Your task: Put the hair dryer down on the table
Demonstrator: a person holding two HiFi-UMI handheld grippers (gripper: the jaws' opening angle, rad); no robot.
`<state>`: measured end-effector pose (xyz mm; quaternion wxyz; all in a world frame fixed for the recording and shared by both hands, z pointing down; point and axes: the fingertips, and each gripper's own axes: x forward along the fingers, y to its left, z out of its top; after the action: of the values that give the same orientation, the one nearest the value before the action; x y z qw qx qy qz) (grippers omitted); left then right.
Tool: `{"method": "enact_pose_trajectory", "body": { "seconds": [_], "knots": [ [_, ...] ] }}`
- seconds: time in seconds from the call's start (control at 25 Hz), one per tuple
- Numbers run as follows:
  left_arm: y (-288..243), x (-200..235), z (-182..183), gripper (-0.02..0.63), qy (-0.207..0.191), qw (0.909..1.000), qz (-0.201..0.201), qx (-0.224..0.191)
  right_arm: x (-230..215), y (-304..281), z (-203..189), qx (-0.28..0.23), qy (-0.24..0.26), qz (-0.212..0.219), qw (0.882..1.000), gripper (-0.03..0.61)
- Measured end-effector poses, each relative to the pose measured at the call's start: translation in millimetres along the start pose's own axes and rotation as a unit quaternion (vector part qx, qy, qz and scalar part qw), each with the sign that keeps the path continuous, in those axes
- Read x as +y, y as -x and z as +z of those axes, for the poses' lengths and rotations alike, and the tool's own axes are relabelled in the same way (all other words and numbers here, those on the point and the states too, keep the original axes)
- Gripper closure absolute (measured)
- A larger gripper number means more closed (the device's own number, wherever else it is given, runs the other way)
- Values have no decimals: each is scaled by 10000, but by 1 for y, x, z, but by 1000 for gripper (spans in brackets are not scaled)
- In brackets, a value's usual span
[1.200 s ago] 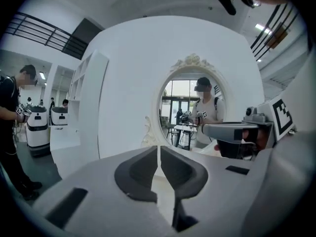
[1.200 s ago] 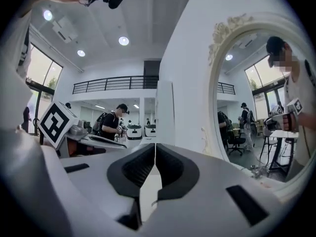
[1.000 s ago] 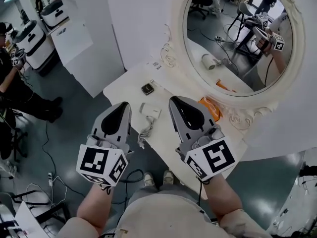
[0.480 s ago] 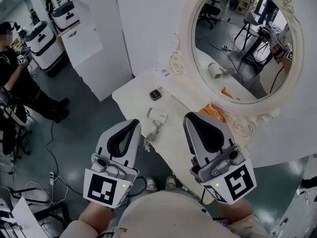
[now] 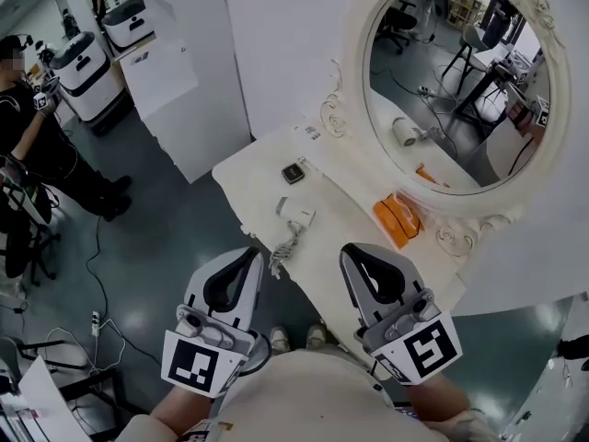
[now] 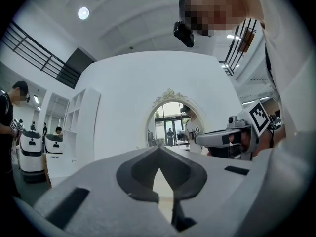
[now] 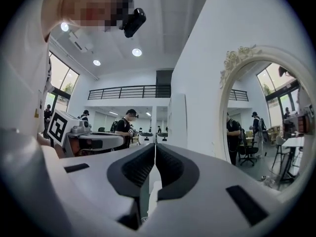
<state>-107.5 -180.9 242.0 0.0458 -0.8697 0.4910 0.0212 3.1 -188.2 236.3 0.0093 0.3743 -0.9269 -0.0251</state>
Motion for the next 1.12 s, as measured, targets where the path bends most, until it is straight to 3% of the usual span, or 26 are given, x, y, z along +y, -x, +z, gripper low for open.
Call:
{"method": "enact_pose_trajectory", "body": {
  "seconds": [0.32,0.6,1.12],
  "knots": [
    [-3,-11,-23,598,163,9993,-161,280,2,3,-11,119,-188,63,9997,557],
    [-11,-17,-22,599,489,9982,-268,213,-10,14,-14,157,-160,-211,9995,558],
    [-10,-20,-29,598,449,9975,-313,437,-5,13,-20,173,-322,-209,9991,558]
  ]
}}
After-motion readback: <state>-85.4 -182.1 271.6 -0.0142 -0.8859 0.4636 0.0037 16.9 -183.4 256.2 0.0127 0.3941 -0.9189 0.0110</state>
